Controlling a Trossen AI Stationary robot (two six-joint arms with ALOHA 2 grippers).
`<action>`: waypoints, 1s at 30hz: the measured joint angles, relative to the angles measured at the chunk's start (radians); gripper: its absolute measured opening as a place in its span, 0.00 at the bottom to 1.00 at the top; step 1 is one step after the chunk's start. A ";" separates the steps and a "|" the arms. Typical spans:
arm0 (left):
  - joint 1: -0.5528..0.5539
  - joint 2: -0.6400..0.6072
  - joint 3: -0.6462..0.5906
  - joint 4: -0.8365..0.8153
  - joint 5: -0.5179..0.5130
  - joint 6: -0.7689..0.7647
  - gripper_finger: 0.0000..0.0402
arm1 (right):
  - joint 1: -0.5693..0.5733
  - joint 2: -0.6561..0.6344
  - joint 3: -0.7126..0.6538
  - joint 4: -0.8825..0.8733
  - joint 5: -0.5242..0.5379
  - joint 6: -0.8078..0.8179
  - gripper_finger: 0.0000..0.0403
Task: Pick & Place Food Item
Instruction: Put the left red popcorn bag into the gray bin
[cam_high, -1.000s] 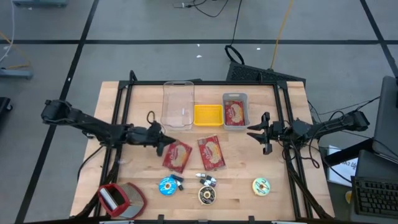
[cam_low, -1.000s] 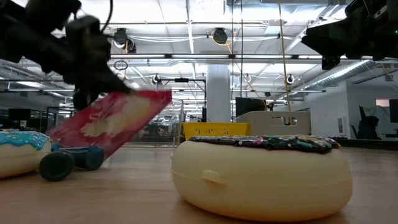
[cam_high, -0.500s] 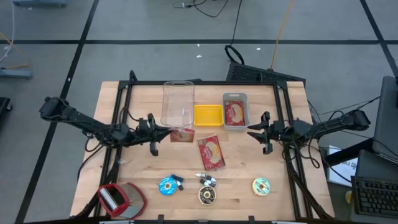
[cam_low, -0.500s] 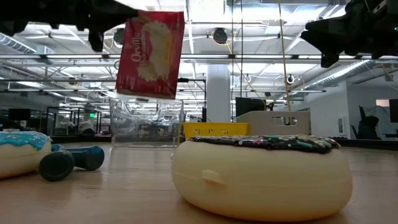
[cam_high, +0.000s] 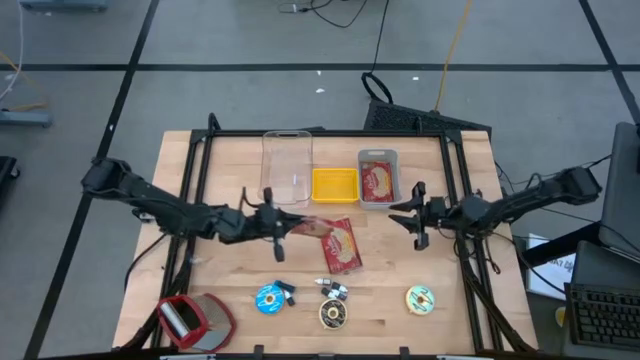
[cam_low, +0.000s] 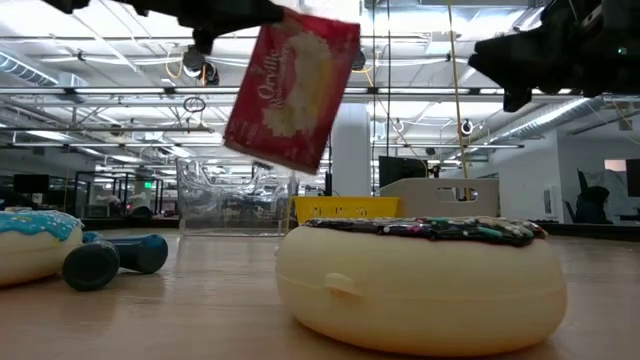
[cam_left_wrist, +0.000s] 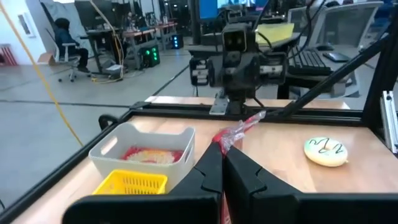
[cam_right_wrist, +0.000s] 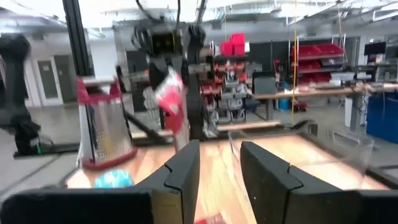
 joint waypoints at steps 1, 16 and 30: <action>0.002 0.018 0.014 0.000 0.000 0.009 0.00 | 0.000 0.026 0.014 -0.001 0.001 -0.004 0.26; 0.071 0.073 0.052 0.102 0.034 0.007 0.00 | 0.002 0.441 0.303 0.027 0.047 -0.071 0.50; 0.070 0.073 0.051 0.066 0.037 -0.002 0.00 | 0.001 0.691 0.458 0.205 0.048 -0.076 0.59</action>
